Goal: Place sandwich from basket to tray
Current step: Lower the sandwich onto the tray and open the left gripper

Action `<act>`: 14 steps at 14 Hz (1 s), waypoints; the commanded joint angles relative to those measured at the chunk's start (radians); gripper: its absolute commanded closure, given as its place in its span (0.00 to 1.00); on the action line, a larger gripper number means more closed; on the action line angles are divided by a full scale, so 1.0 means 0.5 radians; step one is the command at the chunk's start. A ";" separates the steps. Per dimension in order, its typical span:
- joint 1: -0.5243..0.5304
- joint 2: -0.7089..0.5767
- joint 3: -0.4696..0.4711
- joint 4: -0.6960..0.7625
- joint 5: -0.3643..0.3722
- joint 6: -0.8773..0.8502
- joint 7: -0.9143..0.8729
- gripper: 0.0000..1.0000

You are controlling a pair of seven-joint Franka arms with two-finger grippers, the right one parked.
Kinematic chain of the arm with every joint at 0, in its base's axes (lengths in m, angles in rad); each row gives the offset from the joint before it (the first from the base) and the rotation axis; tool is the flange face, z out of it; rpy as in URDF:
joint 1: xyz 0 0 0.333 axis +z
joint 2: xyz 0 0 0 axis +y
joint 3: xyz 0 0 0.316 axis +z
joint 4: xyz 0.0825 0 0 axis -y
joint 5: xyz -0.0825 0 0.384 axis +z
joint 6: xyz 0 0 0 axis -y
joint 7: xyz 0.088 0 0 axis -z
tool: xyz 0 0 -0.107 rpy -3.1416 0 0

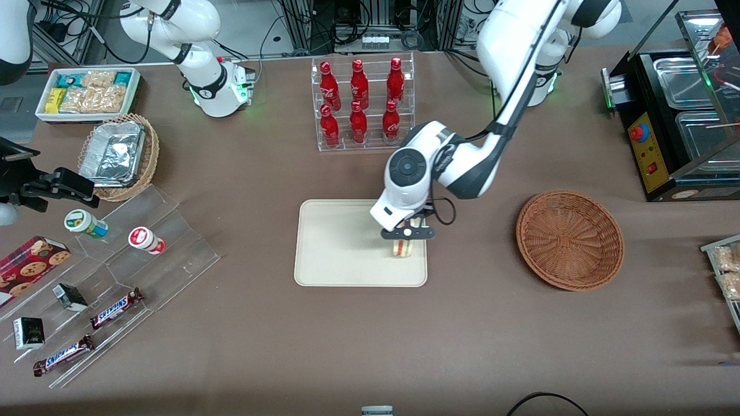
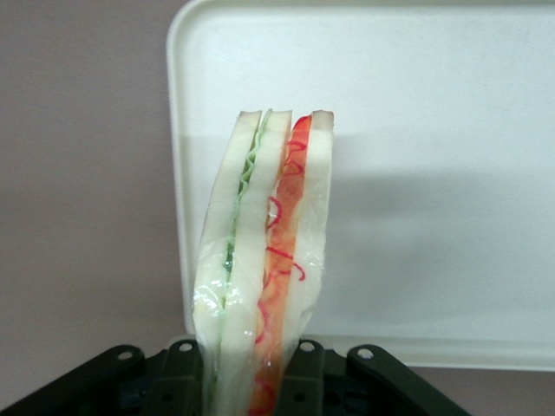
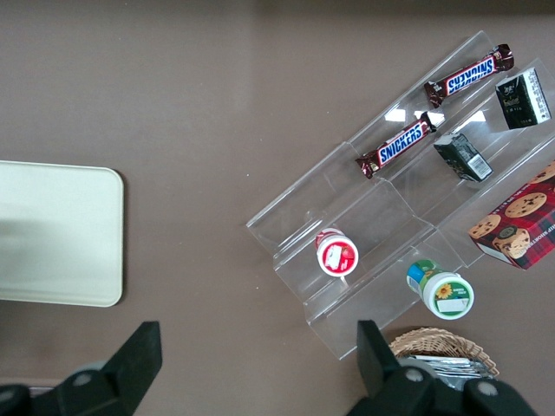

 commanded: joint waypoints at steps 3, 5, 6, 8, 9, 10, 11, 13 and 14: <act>-0.084 0.169 0.029 0.119 0.006 0.164 -0.238 0.75; -0.111 0.215 0.032 0.134 0.012 0.182 -0.272 0.74; -0.111 0.224 0.032 0.146 0.015 0.182 -0.272 0.73; -0.114 0.249 0.032 0.152 0.015 0.185 -0.275 0.69; -0.111 0.249 0.035 0.149 0.015 0.185 -0.263 0.60; -0.111 0.246 0.038 0.149 0.030 0.182 -0.251 0.48; -0.111 0.243 0.038 0.149 0.094 0.182 -0.251 0.33; -0.096 0.216 0.041 0.152 0.150 0.176 -0.251 0.03; -0.084 0.161 0.041 0.168 0.144 0.167 -0.254 0.00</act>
